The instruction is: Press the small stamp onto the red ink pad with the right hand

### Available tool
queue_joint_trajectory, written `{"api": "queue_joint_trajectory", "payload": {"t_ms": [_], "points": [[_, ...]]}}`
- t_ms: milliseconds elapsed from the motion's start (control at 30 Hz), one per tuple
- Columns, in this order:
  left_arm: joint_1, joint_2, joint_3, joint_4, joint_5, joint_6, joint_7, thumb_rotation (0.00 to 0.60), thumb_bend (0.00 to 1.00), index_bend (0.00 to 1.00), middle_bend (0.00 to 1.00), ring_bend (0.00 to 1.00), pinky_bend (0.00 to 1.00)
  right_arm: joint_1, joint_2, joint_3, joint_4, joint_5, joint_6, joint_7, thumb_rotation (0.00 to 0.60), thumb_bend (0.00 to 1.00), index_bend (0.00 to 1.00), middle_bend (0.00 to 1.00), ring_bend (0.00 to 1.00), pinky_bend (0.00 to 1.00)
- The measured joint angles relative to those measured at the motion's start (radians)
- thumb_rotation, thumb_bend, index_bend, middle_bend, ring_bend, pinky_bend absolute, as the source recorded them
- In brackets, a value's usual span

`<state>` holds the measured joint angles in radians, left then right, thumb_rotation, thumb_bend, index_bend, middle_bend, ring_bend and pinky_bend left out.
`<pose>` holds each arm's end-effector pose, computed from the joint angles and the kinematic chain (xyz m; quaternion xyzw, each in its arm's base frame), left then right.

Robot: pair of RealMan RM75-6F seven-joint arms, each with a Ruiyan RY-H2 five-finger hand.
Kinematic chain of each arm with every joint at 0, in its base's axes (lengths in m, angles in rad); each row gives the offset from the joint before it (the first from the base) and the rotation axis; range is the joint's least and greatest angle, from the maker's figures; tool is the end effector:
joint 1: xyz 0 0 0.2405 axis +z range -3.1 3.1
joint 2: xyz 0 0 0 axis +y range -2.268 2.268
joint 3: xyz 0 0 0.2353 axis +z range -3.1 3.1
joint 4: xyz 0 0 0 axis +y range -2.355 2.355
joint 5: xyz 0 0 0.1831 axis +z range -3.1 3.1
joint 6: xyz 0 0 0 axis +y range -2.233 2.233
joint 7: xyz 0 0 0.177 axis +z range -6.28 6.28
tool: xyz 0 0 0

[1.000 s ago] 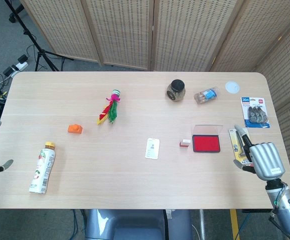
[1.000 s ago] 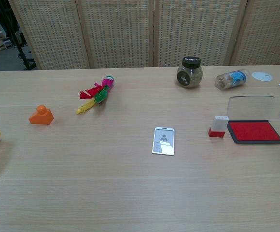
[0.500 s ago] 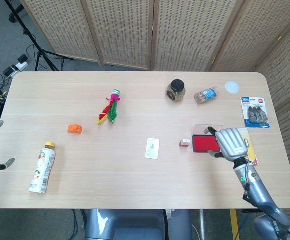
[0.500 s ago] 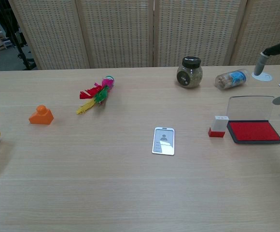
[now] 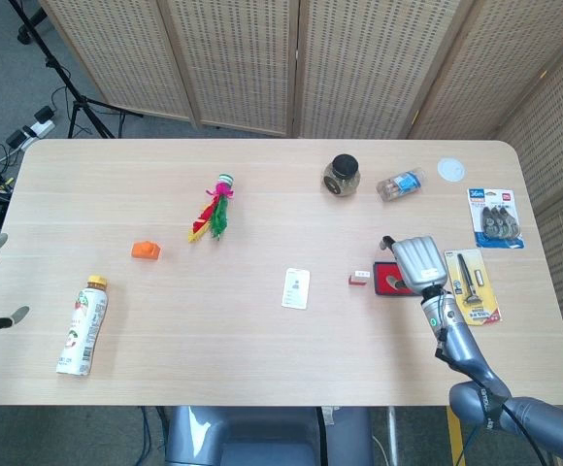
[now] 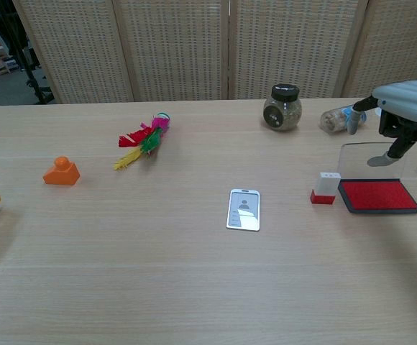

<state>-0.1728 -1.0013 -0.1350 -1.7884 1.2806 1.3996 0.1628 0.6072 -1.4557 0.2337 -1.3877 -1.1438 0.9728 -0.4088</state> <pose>-0.2672 0.2447 0.2050 -0.5724 -0.3864 -0.3529 0.6312 -0.1950 -0.3685 0.0529 0.7141 -0.3401 0.3164 0.5237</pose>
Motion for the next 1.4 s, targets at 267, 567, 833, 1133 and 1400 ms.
{"api": "queue_joint_trajectory", "payload": {"t_ms": [267, 567, 833, 1133, 1400], "points": [[-0.006, -0.004, -0.002, 0.003, -0.017, -0.011, 0.008, 0.6, 0.0, 0.0, 0.0, 0.0, 0.0, 0.016, -0.035, -0.022, 0.052, -0.034, -0.006, 0.042, 0.6, 0.31, 0.38, 1.0, 1.0, 1.0], [-0.008, -0.004, -0.003, 0.006, -0.024, -0.015, 0.006, 0.6, 0.0, 0.0, 0.0, 0.0, 0.0, 0.038, -0.106, -0.049, 0.138, -0.037, -0.025, 0.045, 0.6, 0.31, 0.38, 1.0, 1.0, 1.0], [-0.012, -0.006, -0.004, 0.01, -0.036, -0.023, 0.006, 0.6, 0.0, 0.0, 0.0, 0.0, 0.0, 0.055, -0.144, -0.056, 0.163, -0.039, -0.028, 0.033, 0.6, 0.33, 0.38, 1.0, 1.0, 1.0], [-0.011, 0.001, -0.003, 0.01, -0.035, -0.026, -0.014, 0.6, 0.0, 0.0, 0.0, 0.0, 0.0, 0.067, -0.185, -0.061, 0.213, -0.021, -0.034, 0.011, 0.6, 0.34, 0.39, 1.0, 1.0, 1.0], [-0.012, 0.003, -0.002, 0.015, -0.035, -0.031, -0.021, 0.6, 0.0, 0.0, 0.0, 0.0, 0.0, 0.069, -0.2, -0.064, 0.224, -0.02, -0.031, 0.011, 0.6, 0.34, 0.42, 1.0, 1.0, 1.0]]}}
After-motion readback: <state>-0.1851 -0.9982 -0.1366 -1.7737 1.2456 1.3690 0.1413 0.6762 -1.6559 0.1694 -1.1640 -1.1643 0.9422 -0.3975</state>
